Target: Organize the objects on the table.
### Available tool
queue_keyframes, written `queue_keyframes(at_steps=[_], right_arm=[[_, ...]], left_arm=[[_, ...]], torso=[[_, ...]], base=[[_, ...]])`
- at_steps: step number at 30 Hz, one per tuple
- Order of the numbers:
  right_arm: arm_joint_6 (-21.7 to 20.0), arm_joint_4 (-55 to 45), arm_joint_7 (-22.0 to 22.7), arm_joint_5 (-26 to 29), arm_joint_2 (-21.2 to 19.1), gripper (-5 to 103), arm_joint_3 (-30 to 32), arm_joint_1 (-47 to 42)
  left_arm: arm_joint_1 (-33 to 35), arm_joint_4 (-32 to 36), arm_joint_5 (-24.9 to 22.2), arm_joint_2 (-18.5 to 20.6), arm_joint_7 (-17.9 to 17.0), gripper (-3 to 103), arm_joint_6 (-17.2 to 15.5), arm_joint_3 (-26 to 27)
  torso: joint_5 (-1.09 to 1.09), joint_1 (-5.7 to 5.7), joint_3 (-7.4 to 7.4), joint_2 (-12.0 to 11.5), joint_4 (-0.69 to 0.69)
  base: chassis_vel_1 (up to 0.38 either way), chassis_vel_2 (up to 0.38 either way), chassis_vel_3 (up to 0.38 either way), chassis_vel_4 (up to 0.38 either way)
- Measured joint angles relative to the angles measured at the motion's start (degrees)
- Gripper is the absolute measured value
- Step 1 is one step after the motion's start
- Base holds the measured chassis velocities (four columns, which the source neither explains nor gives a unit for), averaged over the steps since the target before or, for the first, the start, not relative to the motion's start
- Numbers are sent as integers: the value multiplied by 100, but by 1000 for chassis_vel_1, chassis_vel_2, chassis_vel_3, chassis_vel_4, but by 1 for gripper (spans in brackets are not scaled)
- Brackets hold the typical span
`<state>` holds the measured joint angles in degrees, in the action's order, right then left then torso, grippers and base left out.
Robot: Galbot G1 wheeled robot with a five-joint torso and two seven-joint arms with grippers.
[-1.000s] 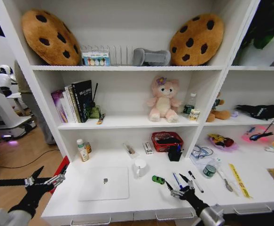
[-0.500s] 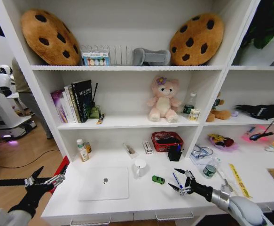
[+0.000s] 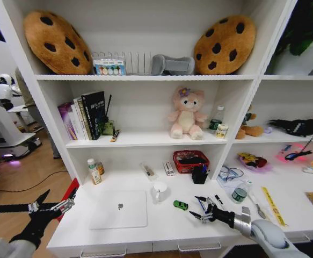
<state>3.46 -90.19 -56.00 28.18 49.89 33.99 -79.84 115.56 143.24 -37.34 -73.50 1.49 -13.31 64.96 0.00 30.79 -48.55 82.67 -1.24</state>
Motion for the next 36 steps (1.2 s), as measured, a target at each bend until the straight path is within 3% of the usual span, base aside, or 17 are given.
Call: queue_keyframes(at_steps=[14,28,30,32,36], right_arm=[[243,312,395,-389,137,100,-732,601],[283,490,229,-557,69,103,-1098,982],[259,525,135,-614,51,95,-1207,1078],[243,531,107,-628,45,95,-1224,1096],[213,570,88,-646,29,79,-1264,1153]], left_arm=[[0,0,0,0,0,100,0,0],[0,0,0,0,0,100,-1,0],[0,0,0,0,0,100,-1,0],[0,0,0,0,0,100,0,0],[0,0,0,0,0,100,-1,0]], torso=[[-1,-1,0,1,-2],[-1,-1,0,1,0],[-1,-1,0,1,0],[-1,-1,0,1,0],[-1,-1,0,1,0]], base=[[0,0,0,0],[0,0,0,0],[0,0,0,0],[0,0,0,0],[0,0,0,0]])
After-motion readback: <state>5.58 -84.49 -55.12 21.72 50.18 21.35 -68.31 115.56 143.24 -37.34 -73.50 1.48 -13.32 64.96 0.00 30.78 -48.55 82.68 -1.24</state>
